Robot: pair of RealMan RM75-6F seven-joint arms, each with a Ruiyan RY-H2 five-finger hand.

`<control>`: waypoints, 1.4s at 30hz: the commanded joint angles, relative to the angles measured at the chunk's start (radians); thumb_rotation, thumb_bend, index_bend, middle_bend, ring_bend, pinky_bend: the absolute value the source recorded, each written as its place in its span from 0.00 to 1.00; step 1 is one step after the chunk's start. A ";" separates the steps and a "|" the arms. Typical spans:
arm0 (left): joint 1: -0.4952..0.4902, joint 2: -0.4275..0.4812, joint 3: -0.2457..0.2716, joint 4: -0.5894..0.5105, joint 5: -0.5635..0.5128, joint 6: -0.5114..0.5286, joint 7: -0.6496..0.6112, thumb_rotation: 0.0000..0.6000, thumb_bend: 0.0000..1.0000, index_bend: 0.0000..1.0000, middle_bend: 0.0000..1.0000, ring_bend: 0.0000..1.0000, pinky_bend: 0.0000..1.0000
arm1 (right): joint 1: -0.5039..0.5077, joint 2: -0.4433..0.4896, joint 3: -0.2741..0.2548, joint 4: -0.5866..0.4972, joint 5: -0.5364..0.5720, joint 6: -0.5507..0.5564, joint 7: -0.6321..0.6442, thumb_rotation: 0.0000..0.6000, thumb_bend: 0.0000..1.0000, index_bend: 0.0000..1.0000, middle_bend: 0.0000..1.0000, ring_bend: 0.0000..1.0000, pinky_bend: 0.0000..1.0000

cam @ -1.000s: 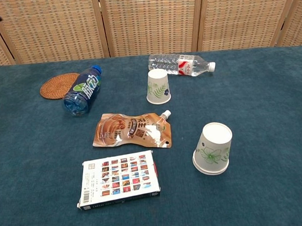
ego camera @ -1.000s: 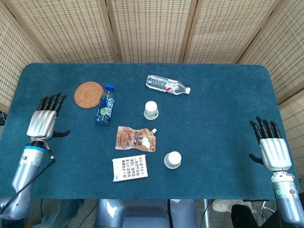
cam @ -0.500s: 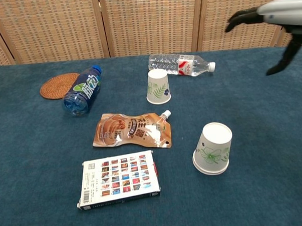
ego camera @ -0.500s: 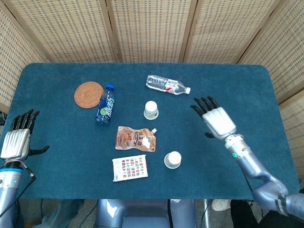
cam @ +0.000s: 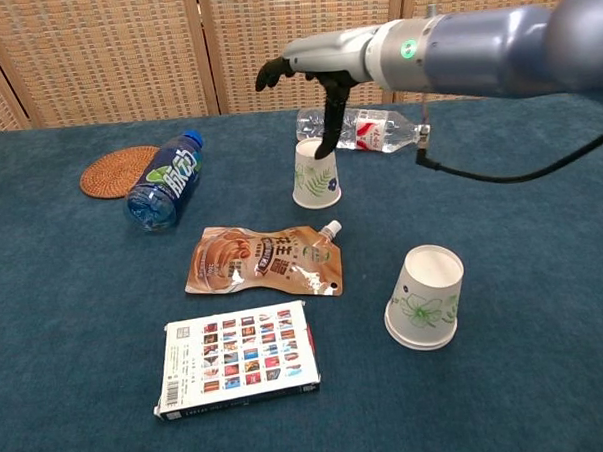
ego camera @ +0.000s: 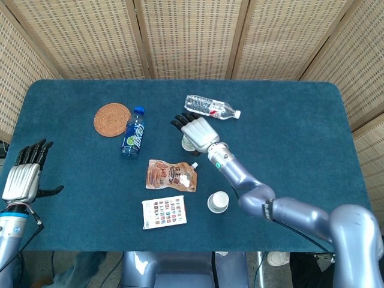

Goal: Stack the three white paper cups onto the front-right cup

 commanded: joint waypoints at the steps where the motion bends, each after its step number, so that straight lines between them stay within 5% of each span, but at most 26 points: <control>1: 0.005 0.000 -0.008 0.002 -0.004 -0.007 0.000 1.00 0.00 0.00 0.00 0.00 0.00 | 0.094 -0.129 0.011 0.174 0.112 -0.037 -0.043 1.00 0.17 0.16 0.20 0.14 0.21; 9: 0.009 0.001 -0.033 0.007 -0.023 -0.048 0.006 1.00 0.00 0.00 0.00 0.00 0.00 | 0.148 -0.199 -0.014 0.328 0.179 -0.077 -0.048 1.00 0.22 0.23 0.26 0.19 0.24; 15: 0.009 -0.001 -0.047 0.017 -0.027 -0.083 -0.002 1.00 0.00 0.00 0.00 0.00 0.00 | 0.140 -0.227 -0.039 0.410 0.184 -0.102 -0.016 1.00 0.24 0.31 0.33 0.26 0.36; 25: 0.014 -0.004 -0.059 0.028 -0.017 -0.110 -0.005 1.00 0.00 0.00 0.00 0.00 0.00 | 0.122 -0.299 -0.033 0.556 0.083 -0.073 0.135 1.00 0.36 0.53 0.52 0.48 0.58; 31: 0.017 -0.008 -0.064 0.027 -0.013 -0.123 0.004 1.00 0.00 0.00 0.00 0.00 0.00 | 0.112 -0.297 -0.029 0.564 0.008 -0.065 0.237 1.00 0.39 0.55 0.53 0.51 0.61; 37: 0.025 -0.004 -0.069 0.018 0.000 -0.117 0.006 1.00 0.00 0.00 0.00 0.00 0.00 | 0.084 -0.221 -0.021 0.440 -0.057 0.005 0.289 1.00 0.43 0.55 0.54 0.51 0.61; 42: 0.032 -0.004 -0.066 0.008 0.026 -0.110 0.015 1.00 0.00 0.00 0.00 0.00 0.00 | -0.015 0.040 -0.022 0.009 -0.124 0.160 0.227 1.00 0.44 0.55 0.54 0.51 0.61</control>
